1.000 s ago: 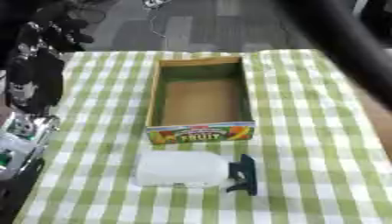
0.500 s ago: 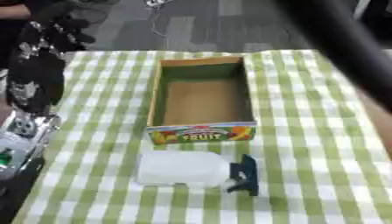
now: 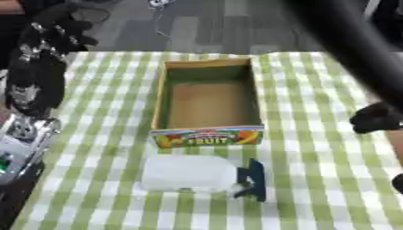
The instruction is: Pick up objects on the table and place them in the box.
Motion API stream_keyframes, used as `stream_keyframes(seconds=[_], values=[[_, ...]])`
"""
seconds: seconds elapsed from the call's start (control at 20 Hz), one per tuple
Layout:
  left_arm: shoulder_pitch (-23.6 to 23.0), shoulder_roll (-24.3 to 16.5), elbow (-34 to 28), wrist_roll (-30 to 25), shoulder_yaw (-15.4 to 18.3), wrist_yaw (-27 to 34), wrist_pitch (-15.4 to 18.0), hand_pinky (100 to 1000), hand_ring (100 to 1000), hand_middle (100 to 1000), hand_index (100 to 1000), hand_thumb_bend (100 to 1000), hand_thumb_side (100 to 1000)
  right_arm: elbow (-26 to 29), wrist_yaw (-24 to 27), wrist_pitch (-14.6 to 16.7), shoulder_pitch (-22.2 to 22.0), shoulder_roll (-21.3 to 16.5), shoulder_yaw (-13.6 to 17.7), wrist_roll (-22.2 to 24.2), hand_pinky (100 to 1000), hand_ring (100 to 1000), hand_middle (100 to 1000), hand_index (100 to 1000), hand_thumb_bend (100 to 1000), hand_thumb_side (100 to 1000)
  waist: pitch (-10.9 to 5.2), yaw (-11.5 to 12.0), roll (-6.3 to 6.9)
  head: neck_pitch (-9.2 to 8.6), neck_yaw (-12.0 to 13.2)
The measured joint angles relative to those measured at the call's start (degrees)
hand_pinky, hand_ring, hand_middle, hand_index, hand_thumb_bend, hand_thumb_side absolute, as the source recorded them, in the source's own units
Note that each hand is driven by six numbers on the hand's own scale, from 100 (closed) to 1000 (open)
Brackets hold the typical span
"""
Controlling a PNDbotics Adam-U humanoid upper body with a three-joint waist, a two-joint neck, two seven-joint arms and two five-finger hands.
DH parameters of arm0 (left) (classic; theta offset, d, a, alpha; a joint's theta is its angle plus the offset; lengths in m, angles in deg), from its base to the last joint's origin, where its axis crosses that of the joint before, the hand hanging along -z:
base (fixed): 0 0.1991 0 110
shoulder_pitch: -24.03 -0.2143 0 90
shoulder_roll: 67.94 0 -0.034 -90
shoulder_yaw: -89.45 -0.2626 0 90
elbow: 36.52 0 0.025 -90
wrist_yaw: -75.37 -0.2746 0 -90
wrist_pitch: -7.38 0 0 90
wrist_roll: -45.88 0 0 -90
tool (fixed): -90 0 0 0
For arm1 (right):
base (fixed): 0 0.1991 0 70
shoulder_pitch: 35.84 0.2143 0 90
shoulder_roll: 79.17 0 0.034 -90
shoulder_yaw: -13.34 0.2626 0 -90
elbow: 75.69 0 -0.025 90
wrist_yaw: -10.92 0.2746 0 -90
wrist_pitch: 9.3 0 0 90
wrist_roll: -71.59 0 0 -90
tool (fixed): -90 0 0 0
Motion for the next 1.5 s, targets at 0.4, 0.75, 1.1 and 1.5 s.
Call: stream_keyframes(seconds=[0.4,0.75,1.1,1.5], values=[[0.04,-0.09,0.0,-0.19,-0.31,0.06,-0.04,616,753,816,871,552,907,0.01,3.1,1.34,4.6,0.68,-2.63,2.49,744,853,804,860,402,1000,-0.32,-0.03,-0.29,0.0,-0.42],[0.08,-0.54,-0.02,-0.38,-0.32,0.07,-0.07,617,753,816,870,554,907,0.01,3.81,0.02,8.07,3.74,-5.36,5.15,752,853,803,858,392,1000,-0.61,-0.14,-0.23,0.0,-0.41],[0.08,-0.54,-0.05,-0.37,-0.32,0.07,-0.05,618,753,816,870,555,907,0.01,3.88,-1.63,9.46,6.2,-6.71,6.7,757,854,803,855,385,1000,-1.09,-0.32,-0.23,0.0,-0.41],[0.08,-0.54,-0.36,-0.36,-0.31,0.07,-0.04,617,752,816,870,557,907,0.01,0.12,-4.85,9.5,11.0,-7.95,7.43,733,850,803,856,413,1000,-1.12,-0.32,-0.25,0.0,-0.17]])
